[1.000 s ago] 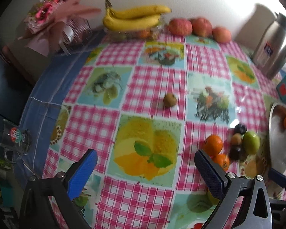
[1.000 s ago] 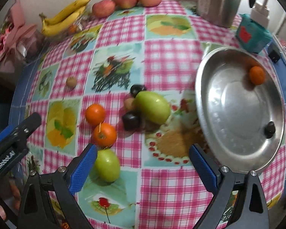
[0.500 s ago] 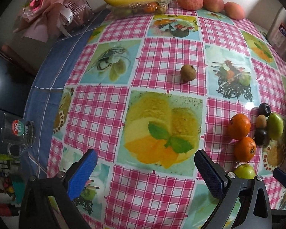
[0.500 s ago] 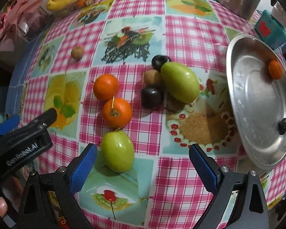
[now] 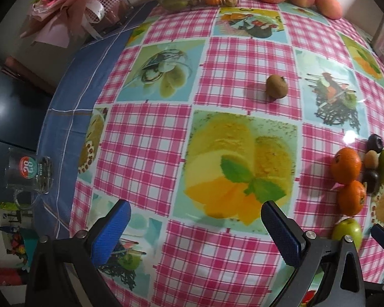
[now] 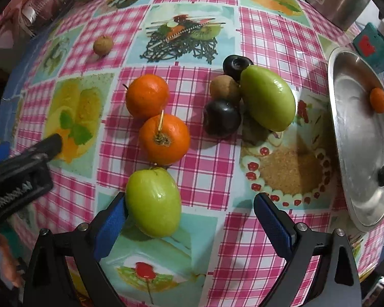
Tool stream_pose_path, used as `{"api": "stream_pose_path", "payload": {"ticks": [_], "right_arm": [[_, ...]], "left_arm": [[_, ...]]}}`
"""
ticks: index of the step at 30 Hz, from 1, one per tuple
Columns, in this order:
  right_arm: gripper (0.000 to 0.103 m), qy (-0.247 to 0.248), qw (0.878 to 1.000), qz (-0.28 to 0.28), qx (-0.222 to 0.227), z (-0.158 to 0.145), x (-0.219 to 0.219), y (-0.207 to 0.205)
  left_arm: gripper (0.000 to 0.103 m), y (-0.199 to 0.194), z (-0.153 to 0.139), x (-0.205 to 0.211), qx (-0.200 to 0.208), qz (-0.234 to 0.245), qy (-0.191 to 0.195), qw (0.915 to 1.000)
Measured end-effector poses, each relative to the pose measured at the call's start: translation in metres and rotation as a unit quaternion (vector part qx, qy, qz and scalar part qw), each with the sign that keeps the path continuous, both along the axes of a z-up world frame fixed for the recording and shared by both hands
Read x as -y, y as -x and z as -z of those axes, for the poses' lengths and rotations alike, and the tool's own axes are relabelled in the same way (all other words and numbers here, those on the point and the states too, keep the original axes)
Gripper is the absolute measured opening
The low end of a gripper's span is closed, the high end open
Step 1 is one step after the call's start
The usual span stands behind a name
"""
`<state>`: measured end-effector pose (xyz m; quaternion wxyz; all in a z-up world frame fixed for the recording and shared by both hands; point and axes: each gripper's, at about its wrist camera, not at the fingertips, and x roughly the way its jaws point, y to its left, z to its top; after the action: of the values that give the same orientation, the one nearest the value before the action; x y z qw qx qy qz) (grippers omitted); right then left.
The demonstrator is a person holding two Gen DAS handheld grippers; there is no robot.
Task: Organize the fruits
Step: 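Grasp the large green pear with the right tool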
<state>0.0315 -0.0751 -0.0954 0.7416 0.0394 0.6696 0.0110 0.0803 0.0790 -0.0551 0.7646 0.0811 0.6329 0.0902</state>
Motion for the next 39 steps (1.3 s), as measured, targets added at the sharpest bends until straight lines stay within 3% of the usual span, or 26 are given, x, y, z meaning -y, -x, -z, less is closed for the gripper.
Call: {"api": "stream_pose_path", "payload": {"ticks": [9, 12, 21, 31, 33, 39], "right_arm": [[0.097, 0.017, 1.0, -0.002, -0.005, 0.011, -0.006, 0.002], [0.103, 0.015, 1.0, 0.009, -0.007, 0.017, -0.002, 0.0], [0.103, 0.019, 0.999, 0.014, 0.032, 0.016, -0.006, 0.01], [0.103, 0.011, 1.0, 0.016, 0.014, 0.007, -0.002, -0.005], [0.099, 0.002, 1.0, 0.022, 0.019, 0.004, 0.001, -0.007], [0.071, -0.038, 0.998, 0.035, 0.032, -0.01, 0.007, -0.008]], "left_arm": [[0.103, 0.0, -0.001, 0.0, 0.003, 0.008, 0.001, 1.0], [0.103, 0.0, -0.001, 0.0, 0.003, 0.007, 0.001, 1.0], [0.103, 0.0, -0.003, 0.002, 0.003, 0.01, -0.001, 0.9999], [0.103, 0.0, -0.011, 0.006, 0.013, 0.015, -0.006, 0.9998], [0.103, 0.0, -0.011, 0.005, 0.014, 0.015, -0.007, 0.9998], [0.103, 0.0, -0.014, 0.006, 0.018, 0.015, -0.008, 0.9997]]}}
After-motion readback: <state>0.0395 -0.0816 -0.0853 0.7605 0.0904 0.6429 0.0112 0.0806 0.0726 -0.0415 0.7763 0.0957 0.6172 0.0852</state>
